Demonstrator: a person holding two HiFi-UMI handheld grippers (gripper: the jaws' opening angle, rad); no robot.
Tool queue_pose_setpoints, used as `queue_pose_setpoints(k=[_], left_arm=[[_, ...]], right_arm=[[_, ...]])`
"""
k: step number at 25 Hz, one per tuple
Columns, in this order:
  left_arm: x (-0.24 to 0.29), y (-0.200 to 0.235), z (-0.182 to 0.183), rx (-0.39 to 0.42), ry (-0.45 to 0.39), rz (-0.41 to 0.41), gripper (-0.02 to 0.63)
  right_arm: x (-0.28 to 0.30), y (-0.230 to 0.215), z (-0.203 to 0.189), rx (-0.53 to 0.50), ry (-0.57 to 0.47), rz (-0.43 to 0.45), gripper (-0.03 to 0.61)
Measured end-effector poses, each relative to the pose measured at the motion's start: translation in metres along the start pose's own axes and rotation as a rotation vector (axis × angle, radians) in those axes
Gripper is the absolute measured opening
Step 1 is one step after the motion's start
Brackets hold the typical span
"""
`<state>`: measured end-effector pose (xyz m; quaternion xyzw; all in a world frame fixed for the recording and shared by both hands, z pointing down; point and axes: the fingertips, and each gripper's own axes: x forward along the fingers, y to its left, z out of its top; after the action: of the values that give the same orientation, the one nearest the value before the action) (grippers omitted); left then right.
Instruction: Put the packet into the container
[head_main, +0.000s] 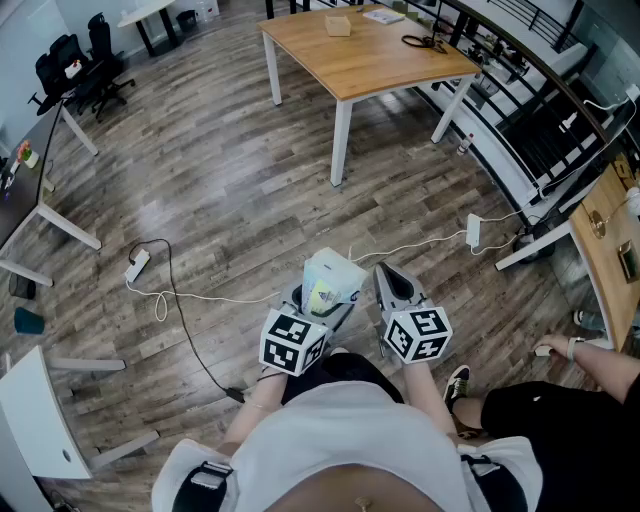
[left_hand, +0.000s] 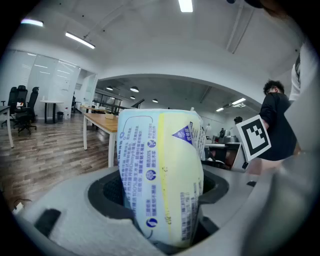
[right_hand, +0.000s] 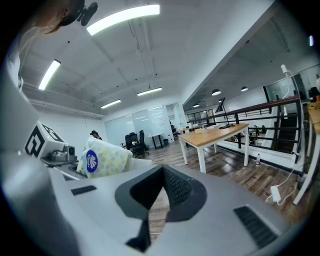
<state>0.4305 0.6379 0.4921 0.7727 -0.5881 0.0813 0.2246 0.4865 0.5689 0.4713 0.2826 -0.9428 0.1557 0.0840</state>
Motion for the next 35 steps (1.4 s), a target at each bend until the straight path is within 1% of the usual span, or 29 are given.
queue_pose_setpoints(k=[7,13,17,22,26,30,35], left_arm=[[0.011,-0.003,0.004,0.005,0.001,-0.004,0.347],[0.023,-0.008,0.002,0.005,0.011,-0.005,0.347],[0.032,-0.014,-0.001,0.008,0.014,-0.004,0.348],[0.042,-0.021,0.004,0.014,0.002,0.006,0.347],[0.049,-0.016,0.009,0.002,0.004,0.018,0.347],[0.060,0.001,0.015,-0.003,0.001,0.026,0.348],[0.087,0.024,0.036,0.006,-0.002,0.015,0.347]], right_arm=[[0.004,-0.008,0.006,-0.006,-0.008,0.005,0.011],[-0.001,-0.020,0.002,0.002,-0.011,0.008,0.011],[-0.006,-0.029,0.002,-0.012,-0.020,0.007,0.011],[-0.006,-0.039,0.001,-0.011,-0.003,0.036,0.011],[0.004,-0.047,0.001,-0.005,0.016,0.044,0.011],[0.021,-0.056,0.003,0.005,0.016,0.042,0.011],[0.053,-0.075,0.019,0.005,0.012,0.037,0.011]])
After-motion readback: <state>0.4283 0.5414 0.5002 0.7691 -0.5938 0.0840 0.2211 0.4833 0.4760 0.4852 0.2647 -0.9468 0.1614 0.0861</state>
